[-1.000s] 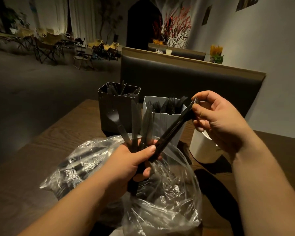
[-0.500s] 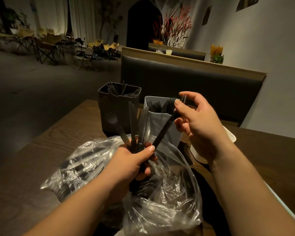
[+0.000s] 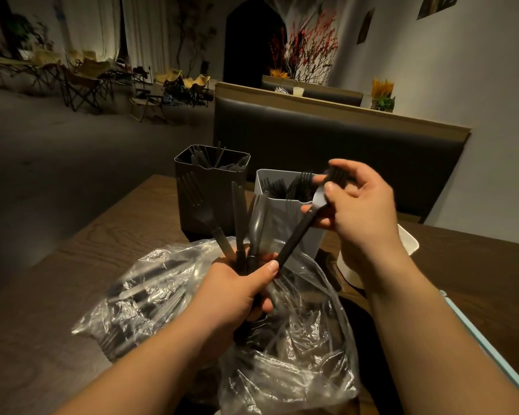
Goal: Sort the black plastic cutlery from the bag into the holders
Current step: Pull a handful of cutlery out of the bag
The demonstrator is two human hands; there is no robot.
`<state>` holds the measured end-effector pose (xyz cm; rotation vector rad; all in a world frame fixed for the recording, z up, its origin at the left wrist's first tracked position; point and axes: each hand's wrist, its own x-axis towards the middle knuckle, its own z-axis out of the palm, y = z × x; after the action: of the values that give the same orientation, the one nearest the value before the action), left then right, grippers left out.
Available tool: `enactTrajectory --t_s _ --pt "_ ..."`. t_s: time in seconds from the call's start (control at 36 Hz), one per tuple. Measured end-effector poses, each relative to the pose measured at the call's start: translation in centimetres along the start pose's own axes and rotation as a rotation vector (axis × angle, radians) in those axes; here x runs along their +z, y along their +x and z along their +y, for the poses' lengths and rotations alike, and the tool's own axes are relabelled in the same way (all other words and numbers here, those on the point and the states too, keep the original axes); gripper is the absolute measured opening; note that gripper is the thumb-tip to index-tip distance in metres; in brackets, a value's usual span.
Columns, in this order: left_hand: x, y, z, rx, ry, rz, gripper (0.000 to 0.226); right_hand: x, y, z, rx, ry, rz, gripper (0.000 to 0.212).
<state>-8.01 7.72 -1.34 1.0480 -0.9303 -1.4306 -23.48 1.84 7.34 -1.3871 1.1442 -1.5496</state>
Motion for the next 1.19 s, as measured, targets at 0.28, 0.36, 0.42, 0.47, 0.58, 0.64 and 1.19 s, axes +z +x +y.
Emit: enactTrajectory --t_s 0.28,0.36,0.42,0.47,0.58,0.64,1.19 --pt "-0.5 0.2 0.1 -0.055 0.111 -0.097 0.015 -2.6 2.4 -2.7 -0.456 0.238 0.467 0.026" --pt "-0.4 0.1 0.1 -0.067 0.137 -0.128 0.026 -2.1 3.0 -1.5 -0.504 0.174 0.503 0.027" --pt "-0.5 0.2 0.1 -0.078 0.12 -0.12 0.034 -1.8 3.4 -0.6 -0.543 0.069 0.468 0.028" --pt "-0.5 0.3 0.1 -0.094 0.102 -0.109 0.052 -1.8 3.8 0.5 -0.572 -0.039 0.4 0.031" --pt "-0.4 0.3 0.3 -0.122 0.063 -0.131 0.054 -1.6 4.2 2.5 -0.598 -0.281 0.327 0.039" --pt "-0.3 0.2 0.5 -0.13 0.028 -0.149 0.058 -1.6 4.2 3.3 -0.643 -0.413 0.295 0.041" --pt "-0.4 -0.7 1.2 -0.058 -0.127 -0.318 0.049 -1.3 3.5 2.9 -0.564 -1.055 0.076 0.049"
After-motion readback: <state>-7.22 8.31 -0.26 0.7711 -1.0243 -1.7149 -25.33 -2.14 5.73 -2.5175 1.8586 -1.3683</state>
